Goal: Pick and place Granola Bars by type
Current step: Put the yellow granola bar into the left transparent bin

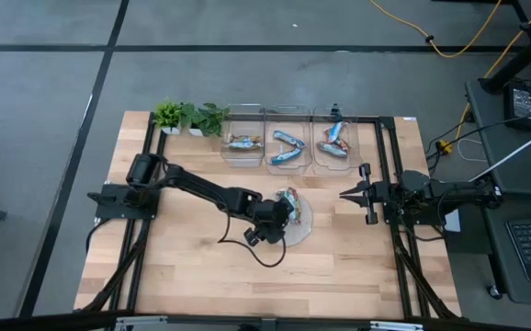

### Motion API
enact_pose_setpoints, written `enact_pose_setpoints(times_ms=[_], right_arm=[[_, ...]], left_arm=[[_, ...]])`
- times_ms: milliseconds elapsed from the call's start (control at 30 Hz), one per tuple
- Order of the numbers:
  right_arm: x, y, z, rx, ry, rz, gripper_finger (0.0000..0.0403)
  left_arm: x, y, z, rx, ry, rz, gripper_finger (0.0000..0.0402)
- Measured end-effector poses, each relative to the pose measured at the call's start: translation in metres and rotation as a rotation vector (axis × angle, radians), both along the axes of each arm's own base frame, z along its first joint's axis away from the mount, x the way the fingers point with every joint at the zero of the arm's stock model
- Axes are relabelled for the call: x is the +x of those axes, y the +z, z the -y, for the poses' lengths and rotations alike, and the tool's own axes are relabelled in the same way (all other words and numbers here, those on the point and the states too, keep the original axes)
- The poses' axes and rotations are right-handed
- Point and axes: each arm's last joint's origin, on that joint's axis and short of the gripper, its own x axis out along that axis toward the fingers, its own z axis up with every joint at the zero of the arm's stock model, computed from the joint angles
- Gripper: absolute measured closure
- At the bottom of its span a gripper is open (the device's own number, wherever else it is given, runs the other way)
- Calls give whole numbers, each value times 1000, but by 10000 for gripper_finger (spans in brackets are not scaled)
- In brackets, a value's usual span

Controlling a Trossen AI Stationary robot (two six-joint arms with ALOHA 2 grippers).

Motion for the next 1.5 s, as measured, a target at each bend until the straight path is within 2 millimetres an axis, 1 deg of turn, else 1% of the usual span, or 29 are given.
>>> enact_pose_setpoints(times_ms=[133, 400, 533, 633, 1000, 1267, 1500], right_arm=[[0, 0, 0, 0, 0, 0, 369], [0, 0, 0, 0, 0, 0, 369], [0, 0, 0, 0, -1, 0, 369], [0, 0, 0, 0, 0, 0, 369], [0, 0, 0, 0, 0, 0, 369], [0, 0, 0, 0, 0, 0, 369], [0, 0, 0, 0, 0, 0, 369]], left_arm=[[3, -5, -4, -2, 8, 1, 183], [6, -6, -23, -1, 54, 1, 190], [6, -6, -29, -7, 66, -1, 195], [7, -6, -32, -8, 70, 0, 199], [7, -6, -31, -36, 53, 0, 208], [5, -11, -31, -47, 44, 9, 210], [6, -11, -36, -48, 55, 13, 213]])
